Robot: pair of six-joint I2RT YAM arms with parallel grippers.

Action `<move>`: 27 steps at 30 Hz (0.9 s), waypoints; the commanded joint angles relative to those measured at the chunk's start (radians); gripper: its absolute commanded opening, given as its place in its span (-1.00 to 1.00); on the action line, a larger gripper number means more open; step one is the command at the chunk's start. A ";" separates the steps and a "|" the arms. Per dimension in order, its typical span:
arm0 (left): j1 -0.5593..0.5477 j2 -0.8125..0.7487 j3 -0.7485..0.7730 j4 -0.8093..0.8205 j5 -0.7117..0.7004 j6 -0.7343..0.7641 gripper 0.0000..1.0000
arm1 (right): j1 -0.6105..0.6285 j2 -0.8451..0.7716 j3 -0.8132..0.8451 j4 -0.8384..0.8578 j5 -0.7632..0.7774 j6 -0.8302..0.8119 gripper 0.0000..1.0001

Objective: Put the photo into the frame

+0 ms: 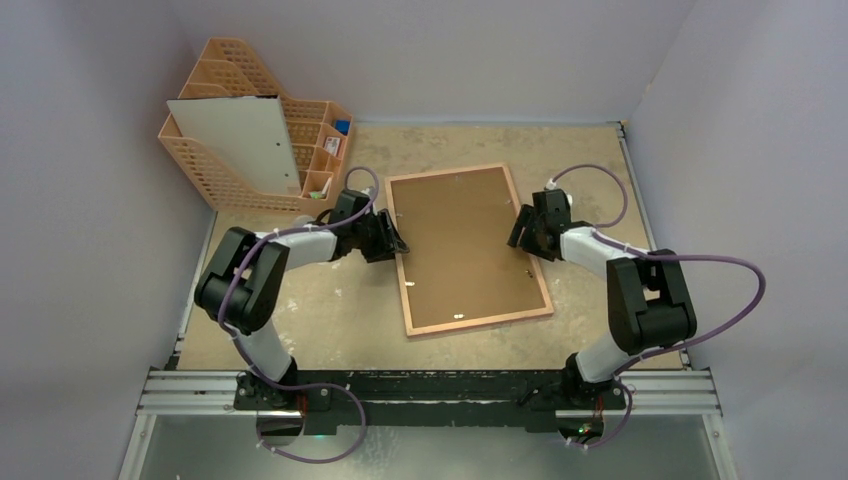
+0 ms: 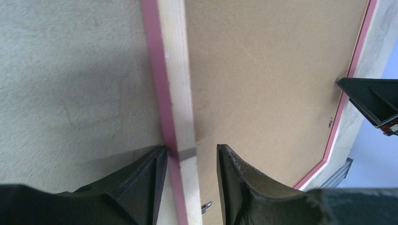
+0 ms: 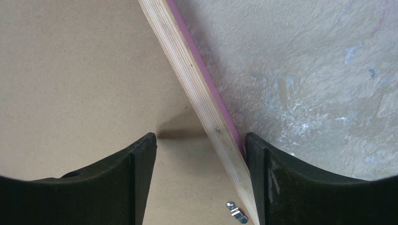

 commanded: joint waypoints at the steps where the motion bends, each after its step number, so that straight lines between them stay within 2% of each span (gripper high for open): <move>1: -0.002 0.055 0.048 -0.063 0.019 0.011 -0.08 | -0.002 -0.039 -0.026 0.056 -0.115 0.008 0.34; 7: -0.002 0.096 0.140 -0.075 0.030 0.011 -0.08 | 0.014 -0.068 -0.041 0.116 -0.219 0.021 0.28; 13: 0.003 0.167 0.240 -0.090 0.030 0.014 -0.08 | 0.085 -0.048 -0.011 0.137 -0.235 0.037 0.27; 18: 0.014 0.173 0.294 -0.168 -0.088 0.047 -0.08 | 0.133 -0.028 0.026 0.084 -0.132 0.037 0.30; 22: 0.016 0.139 0.291 -0.238 -0.194 0.079 -0.02 | 0.152 -0.073 0.016 -0.019 0.084 0.074 0.49; 27: 0.016 0.072 0.272 -0.293 -0.285 0.108 0.24 | 0.156 -0.166 -0.040 -0.074 0.149 0.078 0.58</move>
